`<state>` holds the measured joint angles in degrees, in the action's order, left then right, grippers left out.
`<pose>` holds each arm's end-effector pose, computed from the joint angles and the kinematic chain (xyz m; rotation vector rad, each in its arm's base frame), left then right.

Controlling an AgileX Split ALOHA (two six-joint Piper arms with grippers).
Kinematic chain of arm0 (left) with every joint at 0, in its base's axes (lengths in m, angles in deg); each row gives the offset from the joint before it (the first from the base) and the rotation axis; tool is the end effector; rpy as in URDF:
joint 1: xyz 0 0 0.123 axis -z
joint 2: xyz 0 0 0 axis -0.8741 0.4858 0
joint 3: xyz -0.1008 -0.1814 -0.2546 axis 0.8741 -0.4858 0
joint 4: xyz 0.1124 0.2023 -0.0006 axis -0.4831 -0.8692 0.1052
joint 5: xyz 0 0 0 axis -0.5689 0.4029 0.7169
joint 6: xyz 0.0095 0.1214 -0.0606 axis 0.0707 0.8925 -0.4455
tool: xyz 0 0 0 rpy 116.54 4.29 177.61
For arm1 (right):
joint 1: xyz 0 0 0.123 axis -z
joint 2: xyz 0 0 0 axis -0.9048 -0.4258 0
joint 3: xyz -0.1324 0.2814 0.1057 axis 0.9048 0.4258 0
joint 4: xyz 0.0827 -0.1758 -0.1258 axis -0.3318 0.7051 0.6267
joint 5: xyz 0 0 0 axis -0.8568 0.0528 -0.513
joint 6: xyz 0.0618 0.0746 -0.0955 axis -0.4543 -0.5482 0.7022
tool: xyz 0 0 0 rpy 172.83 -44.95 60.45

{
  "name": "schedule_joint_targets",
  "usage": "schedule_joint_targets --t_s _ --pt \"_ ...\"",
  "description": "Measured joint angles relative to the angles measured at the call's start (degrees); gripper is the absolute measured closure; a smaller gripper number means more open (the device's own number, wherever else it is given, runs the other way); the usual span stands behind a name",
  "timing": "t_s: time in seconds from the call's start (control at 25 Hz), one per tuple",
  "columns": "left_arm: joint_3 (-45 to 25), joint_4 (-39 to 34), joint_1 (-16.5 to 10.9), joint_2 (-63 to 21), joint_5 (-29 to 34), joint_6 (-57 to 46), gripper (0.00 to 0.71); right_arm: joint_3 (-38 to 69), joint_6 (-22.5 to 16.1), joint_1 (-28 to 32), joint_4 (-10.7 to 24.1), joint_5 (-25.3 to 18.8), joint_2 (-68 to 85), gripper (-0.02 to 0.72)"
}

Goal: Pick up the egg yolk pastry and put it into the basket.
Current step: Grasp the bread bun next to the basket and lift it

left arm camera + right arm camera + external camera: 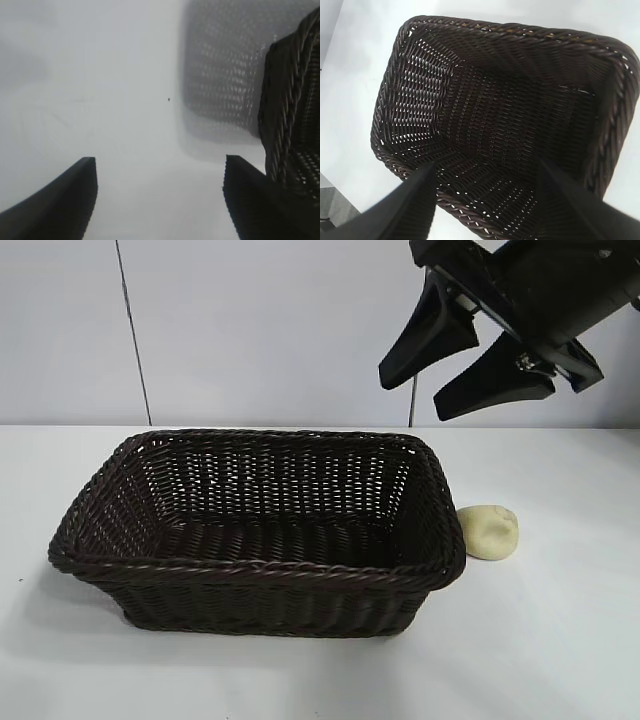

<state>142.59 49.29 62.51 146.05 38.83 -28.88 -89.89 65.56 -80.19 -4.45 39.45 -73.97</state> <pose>0.2857 -0.0148 0.3020 0.1001 2.9528 -0.0755 0.2842 0.1414 0.2873 -0.2769 2.4935 0.7764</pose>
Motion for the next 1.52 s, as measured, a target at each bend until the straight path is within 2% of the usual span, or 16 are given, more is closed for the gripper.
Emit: schedule_joint_targets --t_s 0.48,0.64,0.84,1.04,1.12,1.28,1.52 --pt "-30.34 -2.24 0.00 -33.94 -1.45 -0.11 0.196 0.00 0.00 0.00 0.15 -0.70 0.00 0.272" --pt "-38.24 -2.24 0.00 -44.79 -2.80 -0.11 0.196 0.00 0.00 0.00 0.20 -0.70 0.00 0.272" --pt "-45.50 -2.24 0.00 -56.96 -4.91 -0.16 0.196 0.00 -0.05 0.00 0.20 -0.65 0.00 0.272" --pt "-46.21 -3.16 0.00 -65.29 -6.18 -0.22 0.196 0.00 -0.67 0.00 1.06 -0.45 0.00 0.272" --pt "-46.21 -3.16 0.00 -68.06 -6.23 -0.22 0.196 0.00 -2.09 0.00 3.09 -0.04 0.00 0.250" --pt "-46.21 -3.16 0.00 -75.34 -6.23 -0.22 0.196 0.00 -7.70 0.00 10.28 0.91 0.00 0.148" --pt "-46.21 -3.16 0.00 -88.31 -5.91 -0.22 0.196 0.00 -18.45 0.00 23.28 -0.70 0.00 0.132"
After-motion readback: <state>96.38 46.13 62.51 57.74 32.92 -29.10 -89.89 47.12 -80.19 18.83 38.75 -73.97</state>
